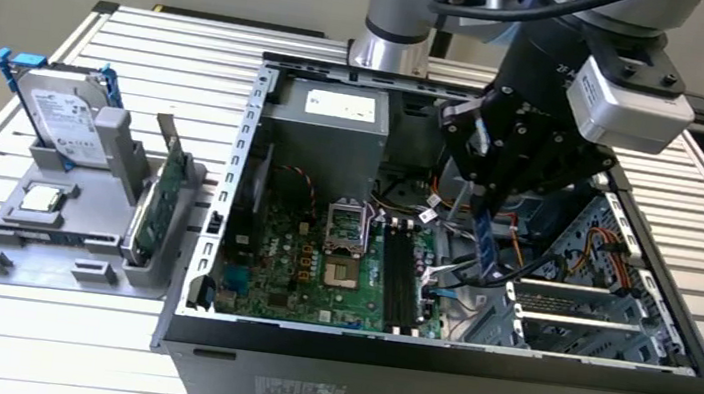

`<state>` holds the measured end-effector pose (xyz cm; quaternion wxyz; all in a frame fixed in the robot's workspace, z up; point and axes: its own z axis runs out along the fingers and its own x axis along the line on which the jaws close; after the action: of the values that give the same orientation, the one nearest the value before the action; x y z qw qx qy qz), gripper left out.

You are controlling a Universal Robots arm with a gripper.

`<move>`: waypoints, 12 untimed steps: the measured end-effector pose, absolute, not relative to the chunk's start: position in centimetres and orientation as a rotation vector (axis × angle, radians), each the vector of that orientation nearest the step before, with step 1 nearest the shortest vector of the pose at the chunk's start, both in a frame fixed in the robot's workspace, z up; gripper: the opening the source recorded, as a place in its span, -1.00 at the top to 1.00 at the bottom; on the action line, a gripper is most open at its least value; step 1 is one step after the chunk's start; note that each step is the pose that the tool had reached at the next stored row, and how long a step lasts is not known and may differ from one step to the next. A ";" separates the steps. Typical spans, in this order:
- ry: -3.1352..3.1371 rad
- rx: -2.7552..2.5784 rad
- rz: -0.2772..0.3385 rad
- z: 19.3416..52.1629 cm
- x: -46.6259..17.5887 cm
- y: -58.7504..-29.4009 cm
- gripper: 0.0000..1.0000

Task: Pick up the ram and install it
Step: 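Insert the ram into the slot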

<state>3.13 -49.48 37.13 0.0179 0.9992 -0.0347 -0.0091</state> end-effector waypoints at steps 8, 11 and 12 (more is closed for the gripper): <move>-0.108 3.104 -0.028 36.7 3.1 -48.8 1.00; -0.108 3.104 -0.028 36.6 3.1 -48.6 1.00; -0.108 3.104 -0.028 36.5 3.1 -48.5 1.00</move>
<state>3.14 -48.49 36.51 0.0178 0.9992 -0.0348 -0.0091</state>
